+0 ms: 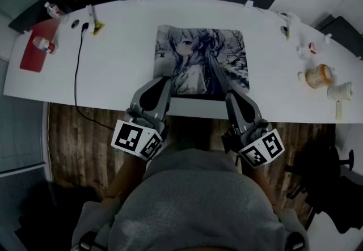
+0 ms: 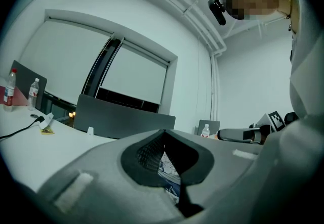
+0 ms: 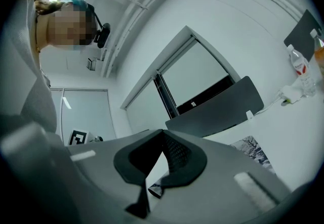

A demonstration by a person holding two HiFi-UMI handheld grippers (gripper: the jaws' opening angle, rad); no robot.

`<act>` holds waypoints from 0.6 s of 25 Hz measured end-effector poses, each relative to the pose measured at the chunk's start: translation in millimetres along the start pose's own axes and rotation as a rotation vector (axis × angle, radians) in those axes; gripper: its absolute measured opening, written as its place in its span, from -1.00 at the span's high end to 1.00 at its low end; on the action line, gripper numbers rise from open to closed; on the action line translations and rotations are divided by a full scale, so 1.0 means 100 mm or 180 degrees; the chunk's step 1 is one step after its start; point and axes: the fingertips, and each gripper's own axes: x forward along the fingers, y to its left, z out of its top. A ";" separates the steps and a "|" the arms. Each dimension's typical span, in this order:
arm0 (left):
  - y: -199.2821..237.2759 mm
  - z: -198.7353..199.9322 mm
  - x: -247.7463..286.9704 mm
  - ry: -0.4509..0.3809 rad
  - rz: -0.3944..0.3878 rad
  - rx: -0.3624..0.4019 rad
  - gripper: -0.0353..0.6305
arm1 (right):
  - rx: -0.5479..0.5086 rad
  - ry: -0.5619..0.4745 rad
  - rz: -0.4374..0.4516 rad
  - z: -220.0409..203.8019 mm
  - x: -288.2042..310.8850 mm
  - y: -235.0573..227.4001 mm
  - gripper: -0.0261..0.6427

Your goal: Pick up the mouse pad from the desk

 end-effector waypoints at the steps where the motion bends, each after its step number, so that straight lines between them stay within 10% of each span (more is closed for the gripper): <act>1: 0.03 0.00 0.03 0.0009 -0.0010 0.0003 0.90 | -0.0002 -0.0002 -0.0009 0.01 0.04 -0.02 0.92; 15: 0.13 0.01 0.31 0.0031 -0.0143 -0.0019 0.90 | -0.0045 0.0039 -0.0062 0.09 0.25 -0.29 0.92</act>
